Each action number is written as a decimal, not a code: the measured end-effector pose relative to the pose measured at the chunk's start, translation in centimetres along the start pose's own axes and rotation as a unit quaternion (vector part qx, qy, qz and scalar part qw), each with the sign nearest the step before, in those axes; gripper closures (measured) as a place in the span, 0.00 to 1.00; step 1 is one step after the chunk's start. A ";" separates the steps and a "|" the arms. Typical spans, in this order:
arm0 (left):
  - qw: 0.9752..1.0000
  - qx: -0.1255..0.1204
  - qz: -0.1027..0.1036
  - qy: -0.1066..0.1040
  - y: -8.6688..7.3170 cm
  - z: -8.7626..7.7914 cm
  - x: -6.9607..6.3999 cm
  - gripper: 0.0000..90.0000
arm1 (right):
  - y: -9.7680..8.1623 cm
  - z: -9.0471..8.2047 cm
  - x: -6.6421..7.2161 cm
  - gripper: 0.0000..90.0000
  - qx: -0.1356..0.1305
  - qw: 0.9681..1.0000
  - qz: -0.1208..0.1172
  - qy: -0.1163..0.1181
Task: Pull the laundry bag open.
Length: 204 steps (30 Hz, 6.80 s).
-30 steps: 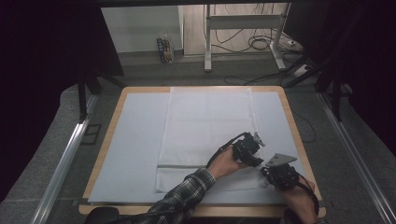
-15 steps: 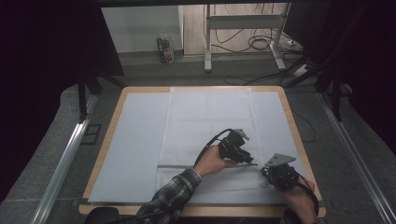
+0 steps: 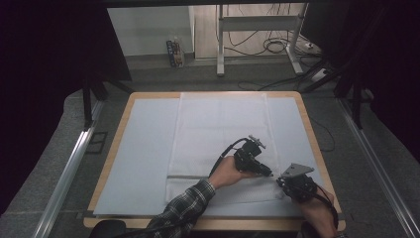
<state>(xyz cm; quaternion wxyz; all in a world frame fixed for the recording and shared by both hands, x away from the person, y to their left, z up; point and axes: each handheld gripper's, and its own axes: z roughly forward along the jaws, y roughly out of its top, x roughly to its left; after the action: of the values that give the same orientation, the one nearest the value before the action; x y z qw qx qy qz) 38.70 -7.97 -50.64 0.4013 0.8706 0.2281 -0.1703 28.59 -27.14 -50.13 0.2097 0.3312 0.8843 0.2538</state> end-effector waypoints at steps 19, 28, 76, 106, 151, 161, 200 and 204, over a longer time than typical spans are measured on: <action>0.999 0.045 0.026 0.012 -0.4 0.7 -0.3 0.95 | 0.0 -0.1 0.1 0.93 0.000 1.000 -0.006 -0.004; 0.999 0.015 0.046 0.022 -0.7 -0.2 -0.5 0.97 | -0.1 -0.5 -0.6 0.84 -0.018 0.999 0.029 0.018; 0.993 0.015 0.088 0.080 -3.0 -1.6 -1.4 0.97 | 0.5 0.6 -3.4 0.96 -0.024 0.989 0.118 0.087; 0.989 0.028 0.081 0.118 -5.6 -4.4 -0.8 0.97 | 0.5 0.8 -3.0 0.96 -0.012 0.992 0.107 0.066; 0.989 0.021 0.058 0.133 -8.5 -8.1 -0.4 0.97 | 0.4 0.9 -3.0 0.96 -0.010 0.992 0.105 0.064; 0.991 -0.008 0.035 0.132 -9.9 -9.3 -0.2 0.97 | 0.5 0.9 -2.9 0.96 -0.010 0.993 0.102 0.062; 0.986 -0.025 -0.012 0.163 -13.5 -12.9 0.5 0.97 | 0.2 0.7 -3.0 0.96 -0.010 0.993 0.104 0.049; 0.986 -0.029 -0.015 0.164 -13.8 -13.3 0.4 0.97 | 0.2 0.7 -3.0 0.96 -0.010 0.993 0.103 0.051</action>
<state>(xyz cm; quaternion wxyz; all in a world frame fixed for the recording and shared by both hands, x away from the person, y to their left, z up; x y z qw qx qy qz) 33.21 10.40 -51.19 0.3806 0.8713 0.3088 -0.0250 31.14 -28.90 -49.95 0.1408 0.4052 0.8522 0.2995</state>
